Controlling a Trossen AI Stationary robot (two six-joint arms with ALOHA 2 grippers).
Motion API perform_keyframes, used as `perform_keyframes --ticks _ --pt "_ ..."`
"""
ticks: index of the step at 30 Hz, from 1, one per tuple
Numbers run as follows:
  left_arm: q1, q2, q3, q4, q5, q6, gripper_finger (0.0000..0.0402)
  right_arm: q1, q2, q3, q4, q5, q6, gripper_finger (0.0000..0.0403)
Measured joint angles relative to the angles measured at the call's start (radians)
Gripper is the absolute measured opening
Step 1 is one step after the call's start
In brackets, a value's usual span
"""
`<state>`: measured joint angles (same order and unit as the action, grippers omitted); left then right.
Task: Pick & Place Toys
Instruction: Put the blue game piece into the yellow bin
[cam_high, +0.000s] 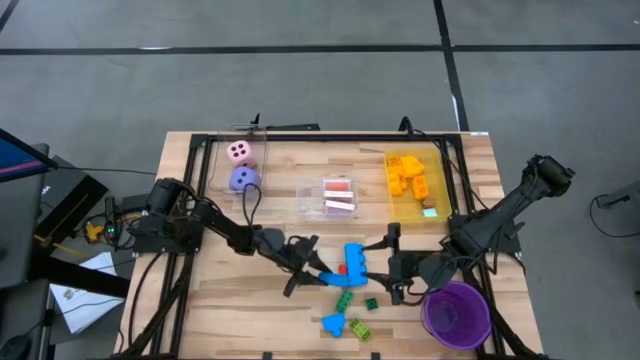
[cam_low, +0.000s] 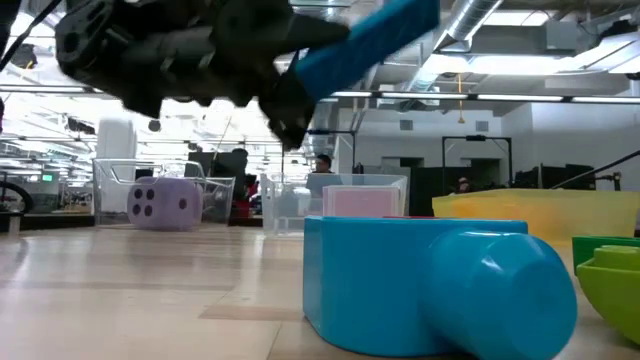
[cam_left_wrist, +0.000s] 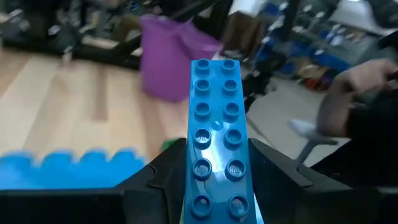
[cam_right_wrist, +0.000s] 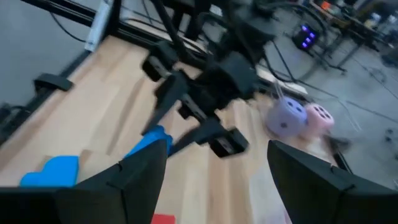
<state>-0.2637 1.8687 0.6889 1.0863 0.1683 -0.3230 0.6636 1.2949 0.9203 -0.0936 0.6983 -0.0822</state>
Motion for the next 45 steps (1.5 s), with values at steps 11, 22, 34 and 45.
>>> perform_keyframes --ticks 11,22,34,45 --pt "0.038 -0.001 0.138 -0.005 0.104 -0.023 0.0145 -0.012 0.003 0.000 0.072 -0.155 -0.030 0.0271" --pt "0.082 -0.002 0.238 -0.005 0.152 -0.047 0.0145 -0.012 0.003 0.000 0.088 -0.179 -0.034 0.0271" --pt "0.081 -0.002 0.259 -0.032 0.155 -0.053 0.0145 -0.018 0.002 0.000 0.119 -0.173 -0.057 0.0255" --pt "0.081 -0.002 0.259 -0.032 0.155 -0.055 0.0145 -0.031 0.002 0.000 0.122 -0.165 -0.061 0.0118"
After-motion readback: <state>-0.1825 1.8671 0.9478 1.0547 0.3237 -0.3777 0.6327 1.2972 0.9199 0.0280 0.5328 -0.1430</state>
